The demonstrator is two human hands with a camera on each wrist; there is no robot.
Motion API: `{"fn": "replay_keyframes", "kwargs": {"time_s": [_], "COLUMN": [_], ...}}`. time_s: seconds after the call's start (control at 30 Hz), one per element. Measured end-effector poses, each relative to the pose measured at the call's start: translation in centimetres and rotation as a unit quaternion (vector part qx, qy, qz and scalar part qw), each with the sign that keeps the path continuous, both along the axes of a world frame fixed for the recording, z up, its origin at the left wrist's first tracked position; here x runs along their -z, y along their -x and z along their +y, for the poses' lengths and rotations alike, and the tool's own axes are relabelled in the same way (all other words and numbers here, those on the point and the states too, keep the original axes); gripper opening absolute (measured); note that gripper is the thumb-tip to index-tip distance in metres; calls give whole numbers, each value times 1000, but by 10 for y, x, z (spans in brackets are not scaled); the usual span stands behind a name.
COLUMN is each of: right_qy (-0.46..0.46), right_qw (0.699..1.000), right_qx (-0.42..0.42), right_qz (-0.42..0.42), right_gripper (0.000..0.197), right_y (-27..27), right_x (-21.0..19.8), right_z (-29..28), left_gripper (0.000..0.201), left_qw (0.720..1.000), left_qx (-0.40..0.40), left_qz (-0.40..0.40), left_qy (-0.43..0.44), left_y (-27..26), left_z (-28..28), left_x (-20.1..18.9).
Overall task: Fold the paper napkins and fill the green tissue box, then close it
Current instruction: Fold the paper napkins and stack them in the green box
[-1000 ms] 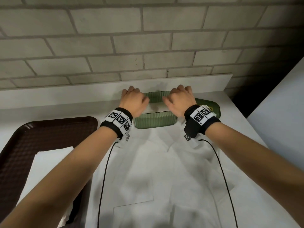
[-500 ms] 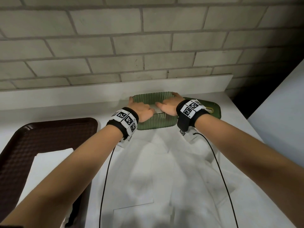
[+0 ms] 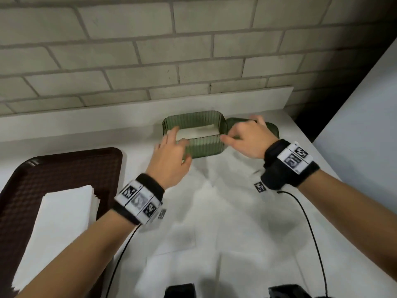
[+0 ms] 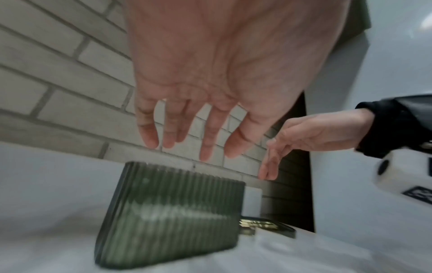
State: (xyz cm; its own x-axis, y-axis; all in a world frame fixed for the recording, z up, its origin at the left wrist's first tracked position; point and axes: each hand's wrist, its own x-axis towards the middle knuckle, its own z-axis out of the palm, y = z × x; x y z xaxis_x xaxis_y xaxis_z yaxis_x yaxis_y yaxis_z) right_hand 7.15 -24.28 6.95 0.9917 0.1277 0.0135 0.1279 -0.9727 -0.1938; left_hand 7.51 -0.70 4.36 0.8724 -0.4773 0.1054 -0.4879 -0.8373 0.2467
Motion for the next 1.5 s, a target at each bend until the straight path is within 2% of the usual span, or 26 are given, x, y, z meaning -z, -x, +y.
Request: {"fn": "replay_keyframes", "kwargs": {"time_s": [0.1,0.17,0.23,0.3,0.37,0.43,0.53,0.67,0.8,0.9,0.97,1.03,1.13,1.2,1.23,1.3,1.4,1.5], "right_qy": [-1,9,5,-39,-75,-80,-58,-37,-28,-38,-114,-218,-323,-357,-367,-335,-135,29], "right_qw": [997,993,987,977,961,952,965,981,994,995,991,976,946,933,929,942,987,974], "right_qx": [5,-10,-28,-38,-41,-42,-35,-6,12,33,38,10,-20,-24,-16,9,-25,-91], "right_qz": [73,119,158,208,263,292,254,189,107,88,52,23,-16,-45,-49,-21,82,206], "right_gripper": [32,33,42,57,75,82,71,58,28,17,15,14,7,8,16,37,53,72], "right_y": [61,101,138,174,203,220,222,212,199,195,197,202,207,206,206,207,217,237], "right_x": [6,15,26,38,51,64,80,96,93,76,55,26,-11,-18,-17,-6,20,44], "right_z": [-7,-7,-5,-1,4,7,10,19,26,25,25,31,44,48,48,46,46,54], "left_gripper": [47,56,71,87,94,97,96,99,94,98,99,92,52,26,19,14,19,21], "left_qw": [996,980,959,948,944,946,952,948,950,963,969,964,927,886,862,821,787,775], "left_qx": [11,20,34,43,49,56,56,37,24,26,67,96,73,39,15,-37,-90,-114], "left_qz": [77,177,253,288,298,285,269,289,289,265,235,200,159,169,182,202,227,244], "left_qy": [-39,-92,-123,-129,-134,-143,-137,-127,-120,-44,47,149,331,431,473,534,566,572], "left_y": [48,77,108,137,157,166,163,148,141,141,142,144,147,148,147,145,140,140], "left_z": [14,26,40,52,62,69,71,68,61,53,46,38,29,27,28,33,42,48], "left_x": [19,30,40,51,62,70,75,74,58,40,30,20,12,9,8,10,18,27]}}
